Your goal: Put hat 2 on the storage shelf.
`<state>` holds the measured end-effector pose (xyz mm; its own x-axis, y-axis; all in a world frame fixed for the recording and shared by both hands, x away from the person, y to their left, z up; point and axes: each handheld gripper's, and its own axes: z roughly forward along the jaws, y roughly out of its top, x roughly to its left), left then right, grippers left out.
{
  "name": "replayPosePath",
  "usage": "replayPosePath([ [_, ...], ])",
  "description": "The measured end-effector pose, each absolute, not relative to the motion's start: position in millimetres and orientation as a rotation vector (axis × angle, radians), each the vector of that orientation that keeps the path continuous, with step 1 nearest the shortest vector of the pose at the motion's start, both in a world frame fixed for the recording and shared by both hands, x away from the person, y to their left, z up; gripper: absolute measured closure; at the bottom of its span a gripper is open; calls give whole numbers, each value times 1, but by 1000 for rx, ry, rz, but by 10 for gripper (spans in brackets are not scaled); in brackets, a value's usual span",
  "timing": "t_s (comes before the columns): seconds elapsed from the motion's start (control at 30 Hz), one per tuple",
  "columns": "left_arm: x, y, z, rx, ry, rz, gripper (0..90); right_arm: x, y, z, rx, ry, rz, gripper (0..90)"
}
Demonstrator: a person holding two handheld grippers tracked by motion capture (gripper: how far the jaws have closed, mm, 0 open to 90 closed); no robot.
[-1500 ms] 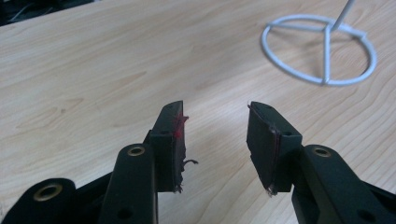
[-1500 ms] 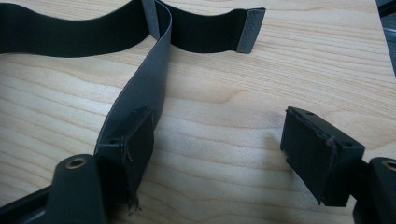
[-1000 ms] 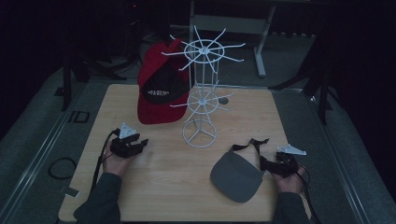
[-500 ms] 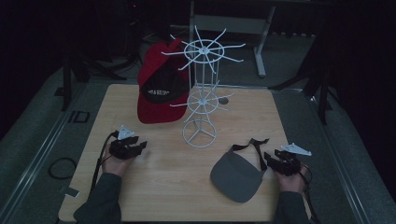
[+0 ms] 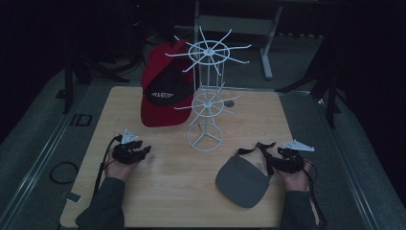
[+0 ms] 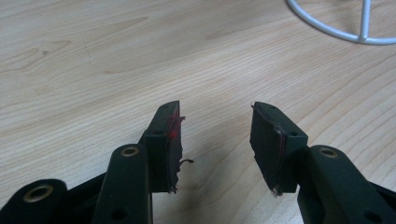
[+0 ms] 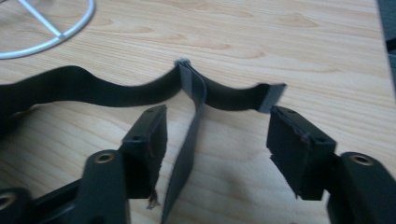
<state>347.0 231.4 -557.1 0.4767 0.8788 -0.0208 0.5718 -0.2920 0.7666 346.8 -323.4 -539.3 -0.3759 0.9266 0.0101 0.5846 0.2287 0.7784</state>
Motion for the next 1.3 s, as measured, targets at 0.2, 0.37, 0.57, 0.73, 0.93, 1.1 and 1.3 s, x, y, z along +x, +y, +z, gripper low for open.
replayPosePath([
  [0.2, 347, 232, -558, 2003, 1206, 538, 537, 357, -316, -531, 1309, 2084, 996, 290],
  [0.37, 347, 232, -558, 2009, 1204, 550, 538, 371, -309, -526, 1262, 2130, 1013, 287],
  [0.57, 347, 232, -559, 2009, 1208, 550, 537, 388, -303, -528, 1229, 2211, 999, 298],
  [0.73, 347, 232, -558, 2010, 1211, 555, 536, 394, -303, -536, 1228, 2302, 913, 342],
  [0.93, 347, 232, -558, 2018, 1207, 557, 535, 387, -304, -540, 1230, 2335, 874, 456],
  [1.1, 347, 231, -559, 2020, 1208, 553, 535, 384, -305, -545, 1277, 2324, 830, 562],
  [1.3, 347, 231, -559, 2023, 1209, 554, 535, 389, -306, -549, 1356, 2304, 792, 726],
])
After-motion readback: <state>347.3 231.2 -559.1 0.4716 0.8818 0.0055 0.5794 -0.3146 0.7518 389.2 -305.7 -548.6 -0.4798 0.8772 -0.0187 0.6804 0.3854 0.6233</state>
